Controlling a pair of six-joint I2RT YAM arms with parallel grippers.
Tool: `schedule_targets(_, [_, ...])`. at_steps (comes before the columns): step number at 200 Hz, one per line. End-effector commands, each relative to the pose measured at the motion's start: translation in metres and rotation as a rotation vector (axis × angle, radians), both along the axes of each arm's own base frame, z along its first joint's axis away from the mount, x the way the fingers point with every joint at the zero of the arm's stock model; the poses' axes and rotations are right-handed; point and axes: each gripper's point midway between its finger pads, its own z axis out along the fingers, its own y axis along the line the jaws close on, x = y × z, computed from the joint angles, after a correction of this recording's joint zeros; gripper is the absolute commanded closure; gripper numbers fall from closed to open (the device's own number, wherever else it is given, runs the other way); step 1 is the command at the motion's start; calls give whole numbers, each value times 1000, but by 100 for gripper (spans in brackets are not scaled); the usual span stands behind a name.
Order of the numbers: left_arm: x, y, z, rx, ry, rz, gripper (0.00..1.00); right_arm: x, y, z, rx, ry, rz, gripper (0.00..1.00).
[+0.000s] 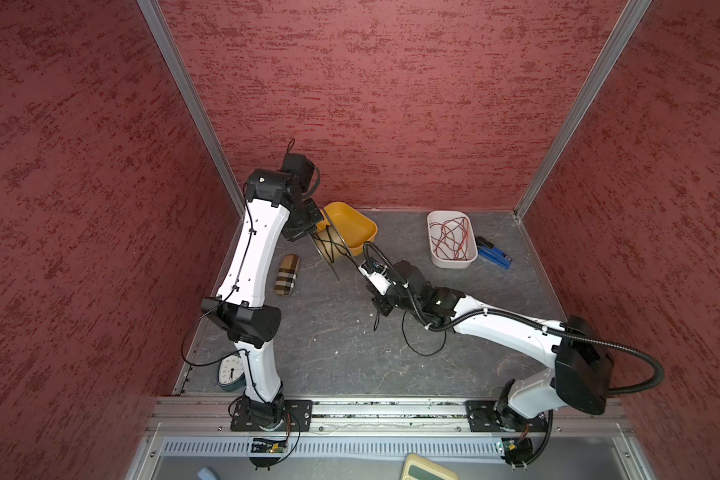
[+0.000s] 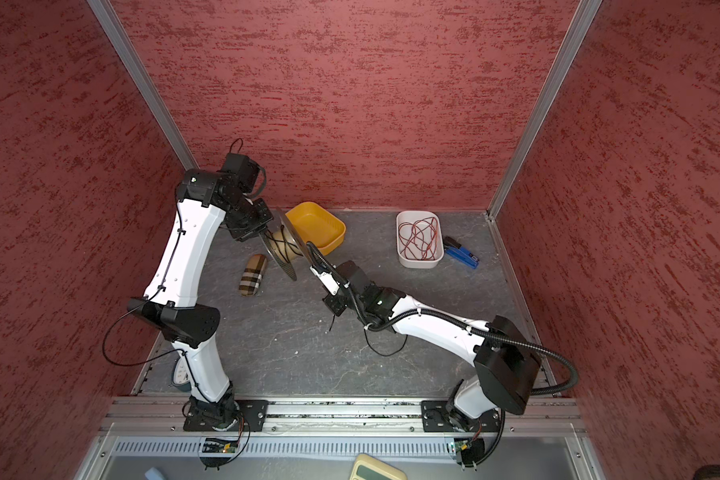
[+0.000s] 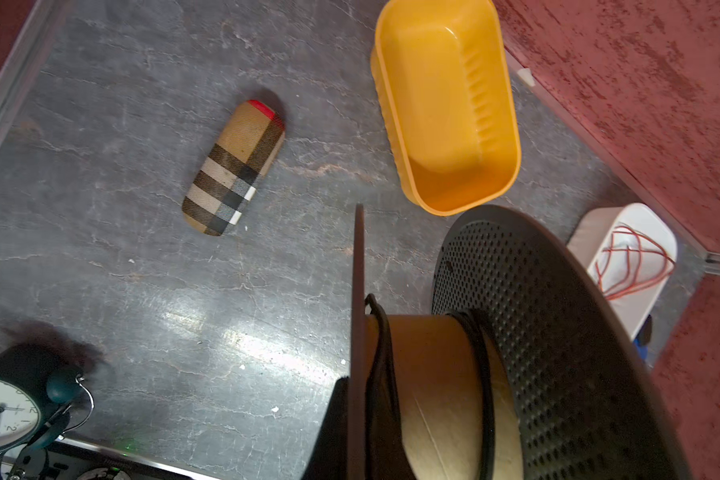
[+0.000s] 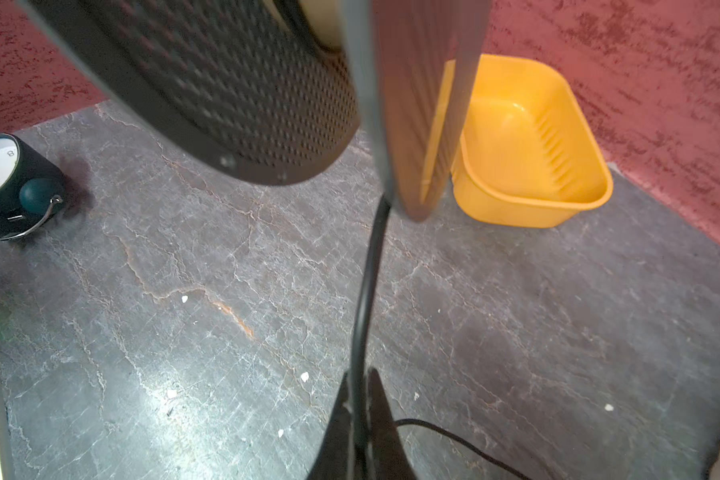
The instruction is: Wrap the cables
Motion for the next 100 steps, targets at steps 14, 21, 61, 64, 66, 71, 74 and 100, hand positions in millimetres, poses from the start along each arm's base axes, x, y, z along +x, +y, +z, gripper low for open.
schedule_targets(14, [0, 4, -16, 95, 33, 49, 100, -9, 5, 62, 28, -166, 11, 100])
schedule_targets(21, [0, 2, -19, 108, 41, 42, 100, -9, 6, 68, 33, -184, 6, 100])
schedule_targets(61, [-7, -2, -35, 236, 113, -26, 100, 0, 2, 106, 77, -282, -59, 99])
schedule_targets(64, [-8, -2, -37, 246, 120, -30, 100, 1, 1, 108, 77, -290, -63, 98])
schedule_targets(66, [-8, -3, -37, 251, 122, -34, 100, 2, 2, 109, 78, -294, -64, 98])
schedule_targets(71, [-9, -3, -39, 272, 131, -40, 100, 4, 2, 112, 80, -304, -73, 98])
schedule_targets(74, [-9, -3, -40, 281, 135, -45, 100, 4, 2, 114, 81, -311, -76, 98])
schedule_targets(100, [-12, -6, -45, 338, 167, -77, 100, 13, 4, 126, 73, -362, -100, 98])
